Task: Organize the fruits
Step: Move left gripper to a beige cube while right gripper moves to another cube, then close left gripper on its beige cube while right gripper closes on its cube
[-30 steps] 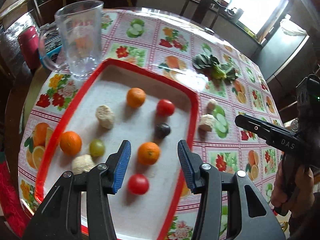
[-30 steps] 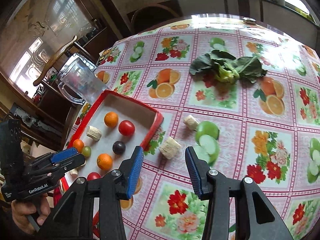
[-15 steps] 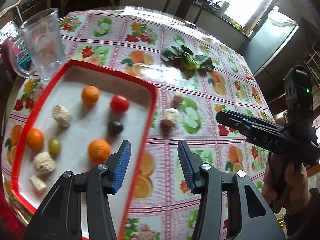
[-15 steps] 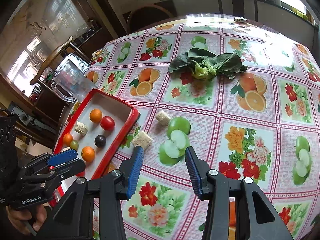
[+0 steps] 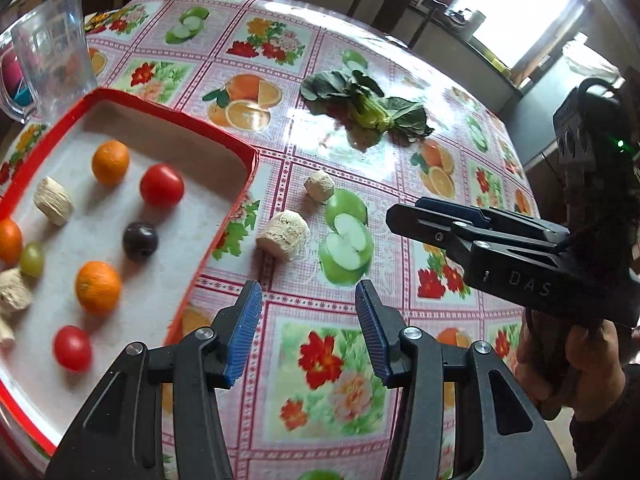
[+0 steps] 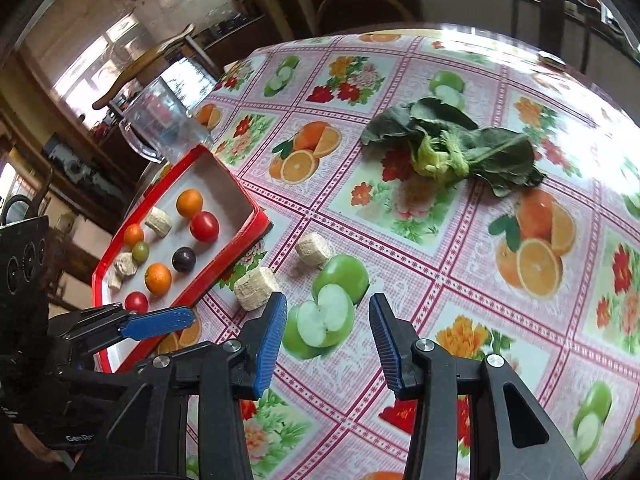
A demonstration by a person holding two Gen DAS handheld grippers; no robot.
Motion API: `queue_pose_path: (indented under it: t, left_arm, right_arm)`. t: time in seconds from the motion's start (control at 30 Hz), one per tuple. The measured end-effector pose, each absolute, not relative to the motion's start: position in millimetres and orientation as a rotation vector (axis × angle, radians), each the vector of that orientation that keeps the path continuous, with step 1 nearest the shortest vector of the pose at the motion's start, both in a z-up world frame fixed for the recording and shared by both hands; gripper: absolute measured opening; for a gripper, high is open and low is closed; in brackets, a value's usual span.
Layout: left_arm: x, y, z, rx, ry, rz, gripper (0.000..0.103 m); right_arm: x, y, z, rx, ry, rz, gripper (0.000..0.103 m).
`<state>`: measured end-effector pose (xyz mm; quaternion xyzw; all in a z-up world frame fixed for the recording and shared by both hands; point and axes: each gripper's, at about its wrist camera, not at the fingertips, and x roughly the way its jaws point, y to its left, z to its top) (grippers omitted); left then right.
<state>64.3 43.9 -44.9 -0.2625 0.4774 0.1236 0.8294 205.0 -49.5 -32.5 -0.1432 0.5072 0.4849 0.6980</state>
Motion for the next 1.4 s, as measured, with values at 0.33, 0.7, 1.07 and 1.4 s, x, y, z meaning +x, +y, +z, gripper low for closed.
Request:
queue_pose_path:
  t: [0.33,0.7,1.07,1.4]
  left_arm:
    - [86.1,51.7,-73.2,-0.605,1.031,0.356,0.047]
    - [95.8,55.1,-79.4,-0.541,1.022,0.358,0.033]
    - [65.6,49.5,-67.4,-0.591,1.021,0.336,0.033]
    - [42.3,50.2,-50.9,-0.596,0.992,0.331,0.032]
  right_arm:
    - [218.8,-31.5,-48.7,-0.324,1.149,1.176,0.043]
    - [223.5,-19.8,-59.6,-0.320,1.162,1.209,0.040]
    - [214.0,6.3,-74.2,-0.405,1.113,1.176,0.032]
    - [197.9,-1.1,-58.9,-0.394,1.094,1.174,0.022]
